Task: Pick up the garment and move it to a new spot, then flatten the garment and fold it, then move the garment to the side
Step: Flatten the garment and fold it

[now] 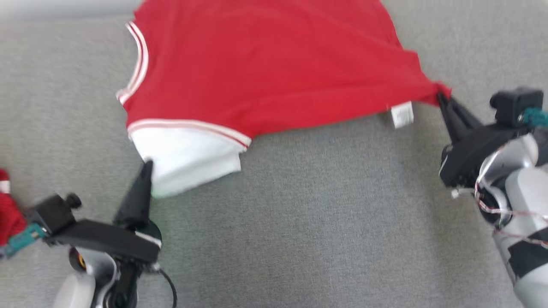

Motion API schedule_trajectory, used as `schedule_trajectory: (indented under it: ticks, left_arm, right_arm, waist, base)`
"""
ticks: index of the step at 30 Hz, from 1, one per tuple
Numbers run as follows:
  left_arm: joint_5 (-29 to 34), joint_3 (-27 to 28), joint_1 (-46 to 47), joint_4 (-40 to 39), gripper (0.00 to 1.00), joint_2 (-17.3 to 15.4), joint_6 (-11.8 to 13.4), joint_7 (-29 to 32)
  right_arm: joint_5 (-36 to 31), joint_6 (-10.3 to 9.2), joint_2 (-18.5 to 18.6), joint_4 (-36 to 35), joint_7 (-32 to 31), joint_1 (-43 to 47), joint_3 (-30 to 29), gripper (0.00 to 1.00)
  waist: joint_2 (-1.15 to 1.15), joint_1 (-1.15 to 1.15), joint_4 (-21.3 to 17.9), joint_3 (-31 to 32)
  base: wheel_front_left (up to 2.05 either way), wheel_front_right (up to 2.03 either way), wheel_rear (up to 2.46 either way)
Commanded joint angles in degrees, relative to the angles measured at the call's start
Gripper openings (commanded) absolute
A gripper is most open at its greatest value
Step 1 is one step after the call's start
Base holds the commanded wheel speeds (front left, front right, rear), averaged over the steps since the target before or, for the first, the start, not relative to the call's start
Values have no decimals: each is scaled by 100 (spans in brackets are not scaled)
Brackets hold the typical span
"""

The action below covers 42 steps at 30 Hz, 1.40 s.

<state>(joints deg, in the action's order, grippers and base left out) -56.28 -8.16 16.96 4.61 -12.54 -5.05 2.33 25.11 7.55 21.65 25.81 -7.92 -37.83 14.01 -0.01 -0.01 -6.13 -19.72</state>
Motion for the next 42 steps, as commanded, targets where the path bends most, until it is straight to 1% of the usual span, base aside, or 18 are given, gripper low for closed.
schedule_trajectory:
  ticks: [1,3,6,10,13,17,20,21,25,26,32,36,40,42]
  left_arm:
    - [-79,-15,-169,17,0,10,-19,75]
    - [-303,16,-365,14,0,20,-28,201]
    - [-479,31,-677,-22,0,-27,-22,360]
    - [-728,6,-1068,-109,0,-7,-40,548]
    - [-847,-35,-1327,-200,0,15,32,667]
    - [-835,-120,-1542,-194,0,6,44,727]
    - [-890,-191,-1626,-145,0,42,41,791]
    - [-923,-242,-1692,-128,0,10,48,887]
    - [-1020,-247,-1909,-176,0,-97,88,1096]
    - [-1020,-247,-1909,-176,0,-97,88,1096]
    - [-1218,-126,-2208,-331,0,-227,132,1225]
    - [-1334,-188,-2421,-425,0,-318,173,1454]
    - [-1444,-174,-2683,-625,0,-424,281,1644]
    - [-1547,-112,-2779,-772,0,-430,270,1647]
  right_arm:
    - [30,-13,-11,14,-8,168,-15,0]
    - [50,-13,-36,52,4,310,-72,0]
    - [69,-13,-57,145,-1,517,-166,0]
    - [81,-13,-61,268,-39,802,-350,0]
    - [126,-13,-74,327,-191,1074,-499,0]
    - [246,-13,-15,199,-513,1559,-699,0]
    - [340,-13,-10,-58,-794,1959,-825,0]
    - [384,-13,-25,-285,-981,2229,-949,0]
    - [313,-13,-87,-841,-1403,2710,-1147,0]
    - [313,-13,-87,-841,-1403,2710,-1147,0]
    - [315,-13,-217,-1684,-1915,3367,-1544,0]
    - [328,-13,-277,-2157,-2271,3825,-1726,0]
    - [341,-13,-365,-2555,-2416,4126,-1904,0]
    - [306,-13,-425,-2656,-2383,4184,-1999,0]
  waist:
    - [1,1,146,368]
    - [1,1,165,507]
    - [1,1,216,702]
    - [1,1,318,965]
    - [1,1,386,1118]
    - [1,1,503,1248]
    - [1,1,527,1289]
    - [1,1,530,1311]
    - [1,1,464,1309]
    - [1,1,464,1309]
    - [1,1,408,1290]
    - [1,1,397,1303]
    - [1,1,348,1292]
    - [1,1,322,1281]
  base:
    - [0,0,0]
    - [0,0,0]
    - [0,0,0]
    - [0,0,0]
    - [0,0,0]
    - [0,0,0]
    - [0,0,0]
    - [0,0,0]
    - [0,0,0]
    - [0,0,0]
    - [0,0,0]
    - [0,0,0]
    - [0,0,0]
    - [0,0,0]
